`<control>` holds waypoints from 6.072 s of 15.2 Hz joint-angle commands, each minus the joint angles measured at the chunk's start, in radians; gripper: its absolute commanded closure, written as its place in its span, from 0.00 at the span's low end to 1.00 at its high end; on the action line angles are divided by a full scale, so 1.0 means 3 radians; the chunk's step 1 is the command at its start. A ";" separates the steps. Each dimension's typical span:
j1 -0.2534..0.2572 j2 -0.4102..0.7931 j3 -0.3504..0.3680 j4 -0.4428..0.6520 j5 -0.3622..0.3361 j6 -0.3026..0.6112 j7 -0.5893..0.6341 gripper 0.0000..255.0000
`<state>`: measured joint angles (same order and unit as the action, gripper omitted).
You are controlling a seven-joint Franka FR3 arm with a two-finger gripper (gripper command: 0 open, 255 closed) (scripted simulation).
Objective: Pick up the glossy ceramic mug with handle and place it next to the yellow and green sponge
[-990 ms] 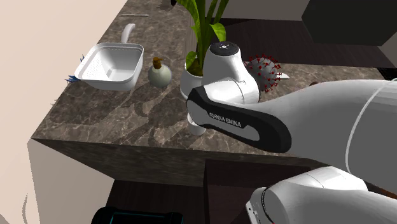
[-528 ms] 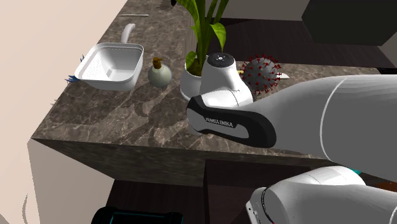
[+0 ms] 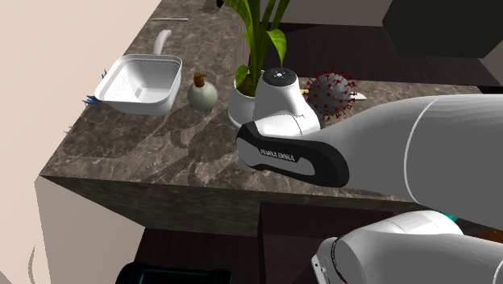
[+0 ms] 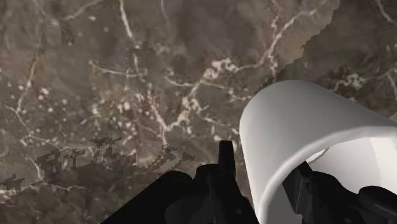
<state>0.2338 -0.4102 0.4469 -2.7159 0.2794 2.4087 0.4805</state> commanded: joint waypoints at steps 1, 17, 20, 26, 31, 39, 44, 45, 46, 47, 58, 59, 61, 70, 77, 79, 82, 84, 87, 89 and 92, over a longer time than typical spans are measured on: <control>0.0000 0.0000 0.0000 0.0000 0.0000 0.0000 0.0000 1.00; 0.0016 -0.0302 -0.0104 0.0213 -0.0020 -0.0512 -0.0011 1.00; 0.0016 -0.0379 -0.0136 0.0298 -0.0034 -0.0673 -0.0010 1.00; 0.0011 -0.0504 -0.0197 0.0485 -0.0067 -0.0984 -0.0005 1.00; 0.0003 -0.0577 -0.0244 0.0659 -0.0097 -0.1231 0.0002 1.00; -0.0015 -0.0644 -0.0311 0.0969 -0.0147 -0.1607 0.0018 1.00; -0.0069 -0.0847 -0.0548 0.0874 -0.0221 -0.1749 -0.0222 1.00; -0.0090 -0.0905 -0.0623 0.0825 -0.0250 -0.1769 -0.0303 1.00; -0.0114 -0.0960 -0.0697 0.0779 -0.0281 -0.1789 -0.0384 1.00; -0.0140 -0.1011 -0.0772 0.0738 -0.0316 -0.1808 -0.0465 1.00; -0.0525 -0.1289 -0.1610 0.0537 -0.0820 -0.1960 -0.1367 1.00; -0.0564 -0.1286 -0.1687 0.0543 -0.0870 -0.1966 -0.1451 1.00; -0.0641 -0.1265 -0.1839 0.0566 -0.0969 -0.1973 -0.1618 1.00; -0.0910 -0.0946 -0.2524 0.0864 -0.1348 -0.1945 -0.2363 1.00; -0.0991 -0.0489 -0.3060 0.1301 -0.1486 -0.1892 -0.2951 1.00; -0.0992 -0.0329 -0.3217 0.1456 -0.1488 -0.1878 -0.3126 1.00; -0.0978 -0.0061 -0.3461 0.1715 -0.1449 -0.1863 -0.3402 1.00; -0.0960 0.0139 -0.3629 0.1905 -0.1390 -0.1858 -0.3598 1.00; -0.0929 0.0479 -0.3892 0.2217 -0.1240 -0.1864 -0.3919 1.00; -0.0917 0.0743 -0.4072 0.2447 -0.1087 -0.1883 -0.4158 1.00; -0.0936 0.1077 -0.4260 0.2678 -0.0859 -0.1880 -0.4450 1.00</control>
<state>-0.0458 -0.1147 -0.8175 -1.9248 0.0020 1.8373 -0.8303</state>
